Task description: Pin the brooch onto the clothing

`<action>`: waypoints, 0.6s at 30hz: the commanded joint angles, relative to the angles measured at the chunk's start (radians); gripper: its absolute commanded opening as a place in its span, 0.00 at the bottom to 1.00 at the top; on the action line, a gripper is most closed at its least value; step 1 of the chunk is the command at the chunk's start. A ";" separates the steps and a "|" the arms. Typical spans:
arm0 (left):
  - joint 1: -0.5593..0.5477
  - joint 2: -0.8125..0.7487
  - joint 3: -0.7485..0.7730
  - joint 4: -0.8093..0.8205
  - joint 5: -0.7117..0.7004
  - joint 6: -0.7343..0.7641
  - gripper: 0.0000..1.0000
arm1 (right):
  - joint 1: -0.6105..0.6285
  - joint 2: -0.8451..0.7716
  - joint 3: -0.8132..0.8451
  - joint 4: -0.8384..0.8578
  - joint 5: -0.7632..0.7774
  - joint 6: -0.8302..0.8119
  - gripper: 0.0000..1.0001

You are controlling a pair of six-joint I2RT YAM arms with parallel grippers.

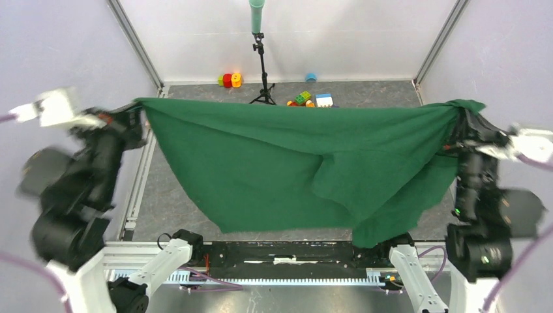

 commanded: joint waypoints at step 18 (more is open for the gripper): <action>0.064 0.301 -0.926 0.360 0.204 -0.269 1.00 | -0.005 0.354 -0.791 0.220 -0.248 0.198 0.93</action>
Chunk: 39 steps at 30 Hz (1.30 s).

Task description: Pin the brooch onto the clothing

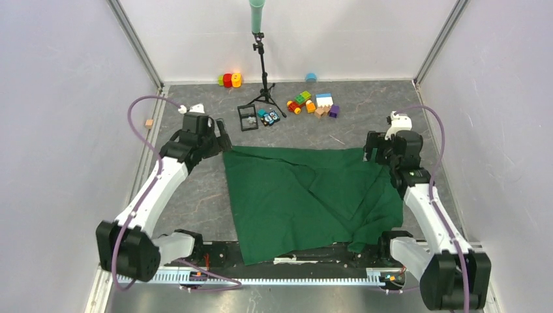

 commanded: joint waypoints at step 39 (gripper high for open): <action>-0.485 -0.130 -0.427 0.489 0.163 -0.328 1.00 | 0.287 -0.372 -0.304 -0.478 -0.213 0.309 0.45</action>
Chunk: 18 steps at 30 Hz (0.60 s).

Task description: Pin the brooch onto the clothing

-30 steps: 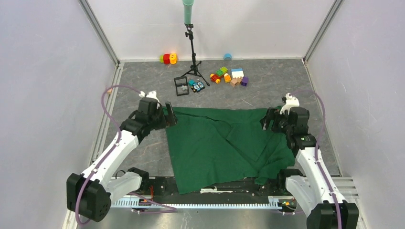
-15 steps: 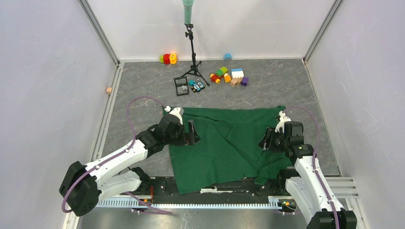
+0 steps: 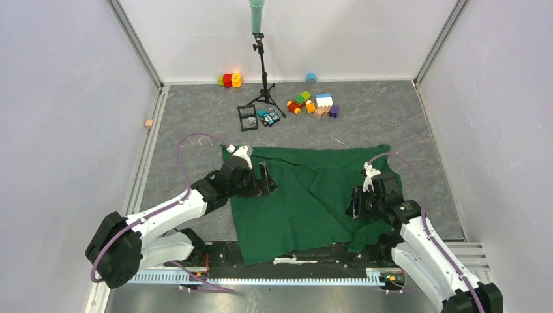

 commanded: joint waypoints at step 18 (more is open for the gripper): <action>0.001 -0.026 0.064 0.010 0.058 -0.055 1.00 | 0.071 -0.046 -0.063 0.020 0.003 0.098 0.38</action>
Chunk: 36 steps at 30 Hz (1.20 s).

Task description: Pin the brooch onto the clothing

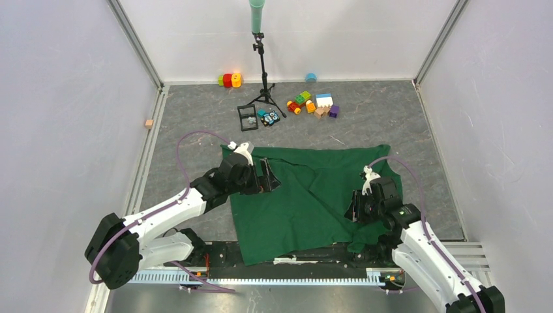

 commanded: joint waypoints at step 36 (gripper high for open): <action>0.081 -0.011 -0.141 0.038 0.003 -0.013 1.00 | 0.024 0.401 0.560 0.397 0.368 -0.226 0.00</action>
